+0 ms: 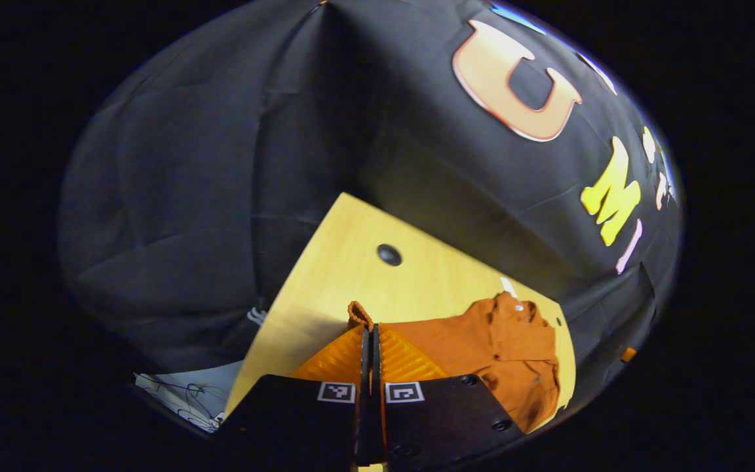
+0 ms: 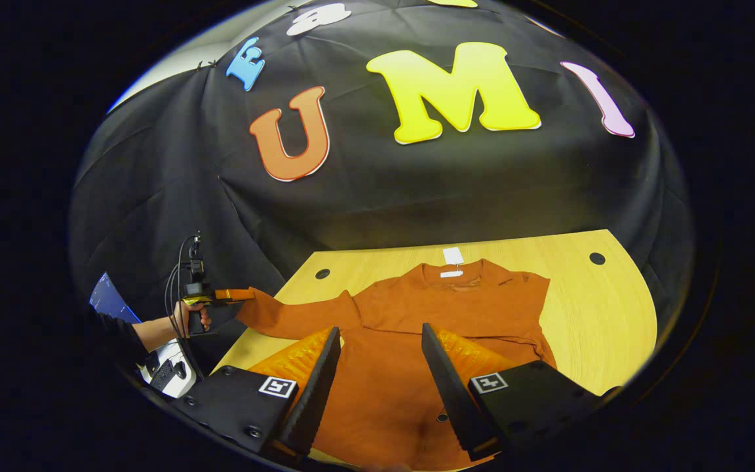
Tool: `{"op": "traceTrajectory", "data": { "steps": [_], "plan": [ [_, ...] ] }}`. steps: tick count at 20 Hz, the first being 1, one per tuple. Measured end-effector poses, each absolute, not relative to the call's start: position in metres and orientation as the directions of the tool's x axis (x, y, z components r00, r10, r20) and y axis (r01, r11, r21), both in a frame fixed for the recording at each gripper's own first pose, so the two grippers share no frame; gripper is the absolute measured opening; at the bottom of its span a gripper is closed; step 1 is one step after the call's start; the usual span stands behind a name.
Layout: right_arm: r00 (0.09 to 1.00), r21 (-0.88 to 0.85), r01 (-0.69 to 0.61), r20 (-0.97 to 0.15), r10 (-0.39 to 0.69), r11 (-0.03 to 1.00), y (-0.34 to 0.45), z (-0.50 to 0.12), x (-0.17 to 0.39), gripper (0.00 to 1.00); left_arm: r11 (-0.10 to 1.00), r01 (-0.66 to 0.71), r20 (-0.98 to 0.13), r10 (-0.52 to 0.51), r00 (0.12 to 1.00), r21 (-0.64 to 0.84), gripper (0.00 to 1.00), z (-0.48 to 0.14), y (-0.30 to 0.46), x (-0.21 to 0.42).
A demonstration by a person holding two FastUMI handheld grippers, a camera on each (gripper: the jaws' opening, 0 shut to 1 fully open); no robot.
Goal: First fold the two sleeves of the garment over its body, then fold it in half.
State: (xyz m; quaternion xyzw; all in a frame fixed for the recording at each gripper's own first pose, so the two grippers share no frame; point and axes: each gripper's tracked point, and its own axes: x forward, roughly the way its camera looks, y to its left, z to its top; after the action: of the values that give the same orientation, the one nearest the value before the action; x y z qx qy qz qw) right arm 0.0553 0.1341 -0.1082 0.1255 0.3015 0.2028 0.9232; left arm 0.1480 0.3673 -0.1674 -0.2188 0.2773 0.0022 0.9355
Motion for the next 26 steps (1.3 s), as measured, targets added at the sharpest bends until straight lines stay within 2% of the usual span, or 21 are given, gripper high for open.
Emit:
{"op": "traceTrajectory", "data": {
  "steps": [4,7,11,13,16,19,22,24,26],
  "plan": [
    [0.782,0.393,-0.273,-0.441,0.441,0.878,0.077,-0.090,0.042,0.81,0.917,-0.022,-0.480,-0.188,0.857,-0.399,0.02,-0.076,0.251,0.164],
    [0.825,0.421,-0.227,-0.397,0.404,0.878,0.018,-0.079,0.039,0.81,0.930,0.044,-0.506,-0.238,0.829,-0.365,0.02,-0.044,0.153,0.174],
    [0.854,0.445,-0.180,-0.371,0.364,0.877,-0.038,-0.075,0.034,0.81,0.967,0.134,-0.511,-0.230,0.828,-0.218,0.02,-0.039,0.057,0.191],
    [0.875,0.452,-0.130,-0.367,0.317,0.883,-0.087,-0.074,0.027,0.81,0.967,0.212,-0.499,-0.255,0.828,-0.142,0.03,-0.047,-0.018,0.207],
    [0.897,0.429,-0.069,-0.369,0.245,0.901,-0.134,-0.075,0.016,0.81,0.944,0.273,-0.522,-0.330,0.786,-0.187,0.02,-0.066,-0.097,0.216],
    [0.903,0.426,0.034,-0.400,0.154,0.904,-0.190,-0.091,-0.004,0.81,0.918,0.365,-0.589,-0.382,0.712,-0.155,0.03,-0.119,-0.173,0.232],
    [0.890,0.423,0.106,-0.444,0.103,0.900,-0.224,-0.112,-0.019,0.81,0.902,0.402,-0.650,-0.401,0.646,-0.157,0.03,-0.178,-0.214,0.251],
    [0.873,0.407,0.160,-0.483,0.063,0.899,-0.244,-0.124,-0.025,0.81,0.910,0.385,-0.713,-0.374,0.593,-0.157,0.03,-0.231,-0.233,0.269],
    [0.868,0.394,0.182,-0.494,0.041,0.901,-0.253,-0.127,-0.028,0.81,0.914,0.372,-0.741,-0.362,0.565,-0.162,0.03,-0.252,-0.242,0.273]
  ]
}}
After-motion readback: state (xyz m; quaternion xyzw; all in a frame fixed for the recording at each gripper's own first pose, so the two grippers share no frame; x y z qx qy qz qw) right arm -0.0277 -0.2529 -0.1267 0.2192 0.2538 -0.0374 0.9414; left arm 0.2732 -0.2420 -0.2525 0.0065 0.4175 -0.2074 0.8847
